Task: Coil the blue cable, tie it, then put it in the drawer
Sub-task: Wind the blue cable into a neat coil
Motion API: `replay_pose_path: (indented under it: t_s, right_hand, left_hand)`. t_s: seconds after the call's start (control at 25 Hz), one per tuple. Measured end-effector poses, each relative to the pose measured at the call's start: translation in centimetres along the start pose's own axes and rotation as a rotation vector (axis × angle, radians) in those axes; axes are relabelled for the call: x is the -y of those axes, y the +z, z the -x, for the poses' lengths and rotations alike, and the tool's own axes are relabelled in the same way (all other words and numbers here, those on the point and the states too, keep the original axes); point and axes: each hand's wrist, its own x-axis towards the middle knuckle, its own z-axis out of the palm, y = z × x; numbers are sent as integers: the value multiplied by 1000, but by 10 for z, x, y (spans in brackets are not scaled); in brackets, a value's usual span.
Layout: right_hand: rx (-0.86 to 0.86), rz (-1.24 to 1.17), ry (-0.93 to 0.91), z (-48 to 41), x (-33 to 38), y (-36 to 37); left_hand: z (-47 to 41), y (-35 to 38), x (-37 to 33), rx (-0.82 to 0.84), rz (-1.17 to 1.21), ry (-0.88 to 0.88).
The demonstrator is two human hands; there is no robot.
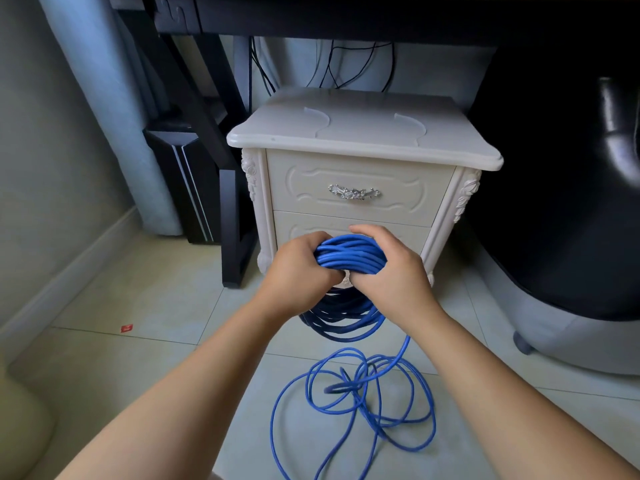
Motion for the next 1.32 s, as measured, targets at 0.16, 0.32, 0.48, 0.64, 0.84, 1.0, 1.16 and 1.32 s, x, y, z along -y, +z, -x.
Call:
replay_pose_path:
  t_s: [0.16, 0.32, 0.48, 0.64, 0.84, 1.0, 1.16, 1.32]
  right_hand:
    - [-67, -154, 78, 1, 1, -4]
    - [-128, -451, 257, 1, -1, -2]
    - [-130, -770, 438, 6, -2, 20]
    - [-131, -837, 637, 6, -12, 30]
    - [-172, -781, 652, 0, -10, 14]
    - [-210, -683, 549, -6, -10, 6]
    - [-98, -246, 312, -5, -7, -2]
    - [73, 174, 2, -4, 1, -7]
  left_hand:
    - [-1, -3, -4, -12, 252, -122]
    - [-3, -2, -6, -151, 640, -278]
    - [0, 8, -8, -234, 991, -495]
    - [4, 22, -5, -215, 1073, -554]
    - [6, 20, 1, -46, 806, -527]
    - [3, 10, -3, -73, 580, -334]
    - [-1, 3, 4, -90, 158, -21]
    - [2, 4, 6, 40, -150, 245]
